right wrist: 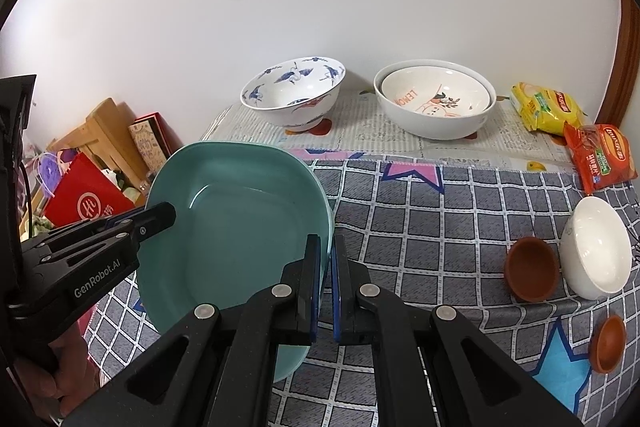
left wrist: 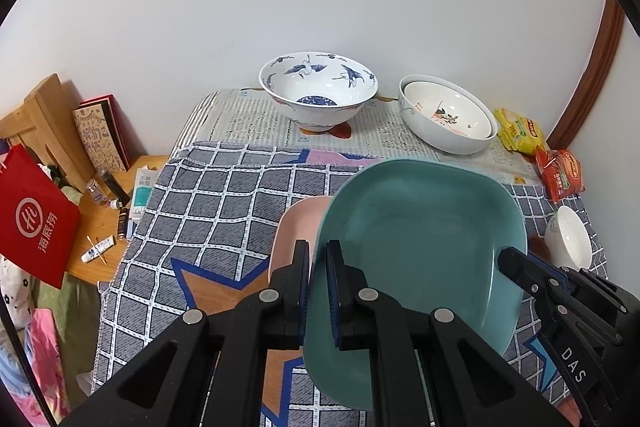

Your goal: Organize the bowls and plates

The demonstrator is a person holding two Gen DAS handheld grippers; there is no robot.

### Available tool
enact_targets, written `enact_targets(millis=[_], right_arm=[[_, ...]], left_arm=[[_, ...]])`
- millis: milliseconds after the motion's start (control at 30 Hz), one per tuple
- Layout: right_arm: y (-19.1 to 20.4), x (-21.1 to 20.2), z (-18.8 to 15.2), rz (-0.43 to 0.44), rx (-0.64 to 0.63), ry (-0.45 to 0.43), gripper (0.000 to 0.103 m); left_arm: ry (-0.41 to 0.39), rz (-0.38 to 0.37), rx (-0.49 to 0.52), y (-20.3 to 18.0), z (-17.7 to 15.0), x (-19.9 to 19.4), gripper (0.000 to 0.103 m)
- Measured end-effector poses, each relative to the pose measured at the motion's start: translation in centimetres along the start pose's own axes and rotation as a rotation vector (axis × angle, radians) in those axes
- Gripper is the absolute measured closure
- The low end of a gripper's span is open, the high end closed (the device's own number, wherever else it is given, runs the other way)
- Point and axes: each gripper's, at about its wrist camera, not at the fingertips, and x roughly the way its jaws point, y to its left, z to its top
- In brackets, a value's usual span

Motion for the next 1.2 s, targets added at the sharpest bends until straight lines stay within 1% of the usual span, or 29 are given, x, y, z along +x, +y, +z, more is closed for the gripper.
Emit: enact_targets(millis=[567, 1200], right_arm=[[1.3, 1.7, 0.3, 0.005, -0.020, 0.020, 0.098], [1.5, 3.3, 0.3, 0.009, -0.019, 0.036, 0.098]], left_arm=[[0.013, 0.007, -0.024, 1.7, 0.1, 1.1, 0.094], [0.033, 0.011, -0.038, 2.6, 0.1, 2.6, 0.094]])
